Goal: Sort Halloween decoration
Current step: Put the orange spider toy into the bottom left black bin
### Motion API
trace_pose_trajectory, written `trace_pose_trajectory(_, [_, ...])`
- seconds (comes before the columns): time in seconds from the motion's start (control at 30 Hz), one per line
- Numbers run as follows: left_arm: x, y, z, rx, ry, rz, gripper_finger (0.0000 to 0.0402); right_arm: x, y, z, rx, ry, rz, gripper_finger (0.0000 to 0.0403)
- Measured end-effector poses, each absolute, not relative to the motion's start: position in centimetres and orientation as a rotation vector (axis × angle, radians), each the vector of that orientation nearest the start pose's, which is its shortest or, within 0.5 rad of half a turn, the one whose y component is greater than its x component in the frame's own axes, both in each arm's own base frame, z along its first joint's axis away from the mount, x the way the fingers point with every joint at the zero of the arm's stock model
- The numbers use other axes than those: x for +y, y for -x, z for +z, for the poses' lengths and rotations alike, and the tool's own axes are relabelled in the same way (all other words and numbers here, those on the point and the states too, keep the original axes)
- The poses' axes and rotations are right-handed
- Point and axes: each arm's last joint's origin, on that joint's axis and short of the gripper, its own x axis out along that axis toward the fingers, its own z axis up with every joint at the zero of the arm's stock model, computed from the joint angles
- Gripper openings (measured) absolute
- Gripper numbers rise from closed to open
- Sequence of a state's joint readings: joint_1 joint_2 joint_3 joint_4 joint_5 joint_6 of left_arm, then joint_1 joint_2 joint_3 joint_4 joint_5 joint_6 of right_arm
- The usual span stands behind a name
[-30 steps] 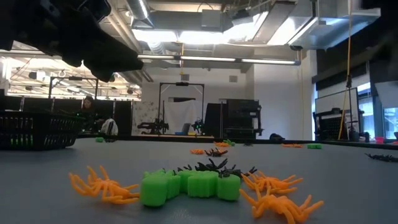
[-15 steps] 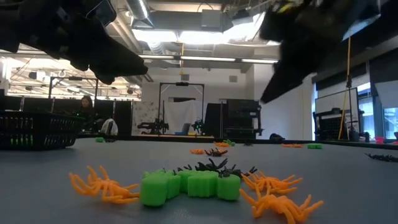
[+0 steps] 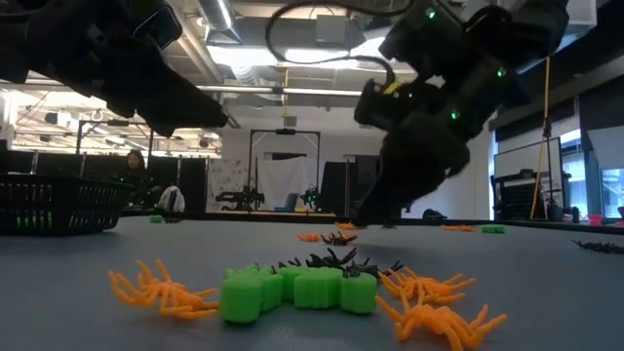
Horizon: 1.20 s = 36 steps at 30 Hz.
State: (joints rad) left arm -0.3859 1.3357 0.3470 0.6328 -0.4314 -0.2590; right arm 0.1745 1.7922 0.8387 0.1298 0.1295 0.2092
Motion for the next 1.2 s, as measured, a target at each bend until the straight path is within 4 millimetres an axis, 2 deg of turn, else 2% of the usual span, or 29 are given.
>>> trace_pose_trajectory(0.2, [-7.6, -21.9, 15.5, 0.323, 0.113, 0.092, 0.0111, 5.5, -33.4, 11.1, 0.817, -0.072, -0.043, 0.0154])
trace_pose_trajectory(0.53, [-7.6, -21.9, 15.5, 0.328, 0.114, 0.094, 0.0111, 5.6, -33.5, 11.0, 0.82, -0.071, -0.042, 0.0008])
trace_pose_trajectory(0.87, [-7.6, -21.8, 15.4, 0.335, 0.129, 0.097, 0.0111, 5.5, -33.0, 13.2, 0.779, -0.073, -0.048, 0.0004])
trace_pose_trajectory(1.2, [-7.6, -21.9, 15.6, 0.307, 0.134, 0.11, 0.0111, 5.6, -33.8, 15.3, 0.599, -0.076, -0.028, 0.0001])
